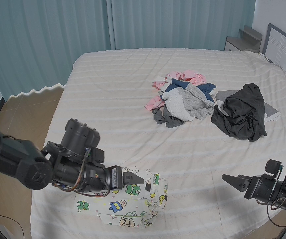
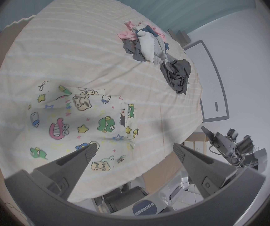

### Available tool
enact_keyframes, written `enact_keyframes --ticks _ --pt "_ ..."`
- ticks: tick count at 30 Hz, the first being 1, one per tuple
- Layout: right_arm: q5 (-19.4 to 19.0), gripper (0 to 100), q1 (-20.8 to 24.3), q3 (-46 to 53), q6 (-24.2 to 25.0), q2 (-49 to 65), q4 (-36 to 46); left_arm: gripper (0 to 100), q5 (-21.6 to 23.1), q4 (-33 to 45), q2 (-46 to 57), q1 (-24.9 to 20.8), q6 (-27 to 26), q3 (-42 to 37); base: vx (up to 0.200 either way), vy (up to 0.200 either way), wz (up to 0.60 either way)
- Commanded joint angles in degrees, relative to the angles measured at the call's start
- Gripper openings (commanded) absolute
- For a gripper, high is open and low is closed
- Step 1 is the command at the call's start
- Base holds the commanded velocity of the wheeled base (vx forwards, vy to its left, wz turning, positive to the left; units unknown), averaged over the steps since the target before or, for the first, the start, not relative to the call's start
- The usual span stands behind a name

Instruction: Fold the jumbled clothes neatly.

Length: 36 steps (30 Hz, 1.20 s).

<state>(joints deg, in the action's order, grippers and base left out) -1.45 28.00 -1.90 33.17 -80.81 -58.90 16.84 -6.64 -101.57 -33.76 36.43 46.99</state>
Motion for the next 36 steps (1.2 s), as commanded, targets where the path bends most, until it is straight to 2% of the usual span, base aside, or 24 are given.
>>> enact_keyframes --ticks 1,4,6,7,8,9,11,13,16,22,27,30,33,36 --pt "-0.3 100 2.0 0.0 0.2 0.0 0.0 100 4.3 -1.8 14.0 5.5 0.1 -11.0 0.0 0.0 0.0" --pt "-1.5 100 3.8 -0.6 3.2 0.2 0.0 100 6.5 -3.1 20.7 10.6 1.9 -17.3 0.0 0.0 0.0" --pt "-1.5 100 3.8 -0.6 3.2 0.2 0.0 100 6.5 -3.1 20.7 10.6 1.9 -17.3 0.0 0.0 0.0" --pt "-3.3 100 5.1 -1.5 5.5 -0.4 0.0 100 6.7 -4.2 23.8 14.6 2.1 -21.1 0.0 0.0 0.0" --pt "-5.3 100 6.3 -3.1 5.8 -1.8 0.3 100 6.7 -5.7 25.8 17.5 2.2 -23.7 0.0 0.0 0.0" --pt "-6.3 100 7.0 -4.2 5.8 -2.9 0.3 100 6.9 -6.8 27.0 18.6 2.4 -25.1 0.0 0.0 0.0" --pt "-6.3 100 7.0 -4.2 5.8 -2.9 0.3 100 6.9 -6.8 27.0 18.6 2.4 -25.1 0.0 0.0 0.0" --pt "-7.3 100 9.4 -11.1 5.6 -11.7 0.6 100 7.1 -12.6 30.7 19.6 2.4 -33.5 0.0 0.0 0.0" --pt "-6.8 100 10.8 -18.0 5.6 -21.2 0.6 100 7.1 -17.2 31.7 19.5 2.6 -37.6 -0.067 0.0 0.0" --pt "-6.3 100 14.5 -25.3 5.7 -31.0 0.6 100 8.1 -21.0 31.1 20.7 4.1 -40.4 -0.2 0.0 0.0" --pt "-4.0 100 17.4 -28.9 5.4 -39.5 -0.2 100 15.6 -22.4 28.8 26.9 4.4 -40.3 -0.08 0.0 0.0" --pt "-2.9 100 21.1 -28.6 5.3 -43.2 -3.6 100 20.5 -24.4 24.8 32.6 4.3 -39.8 0.0 0.0 0.0" --pt "-2.5 100 22.0 -28.7 3.9 -44.9 -6.5 100 22.4 -27.9 19.7 35.5 4.1 -40.1 0.0 0.0 0.0" --pt "-2.2 100 21.1 -29.6 1.0 -47.3 -7.4 100 22.4 -31.1 16.2 36.4 4.0 -40.5 0.0 0.0 0.0"
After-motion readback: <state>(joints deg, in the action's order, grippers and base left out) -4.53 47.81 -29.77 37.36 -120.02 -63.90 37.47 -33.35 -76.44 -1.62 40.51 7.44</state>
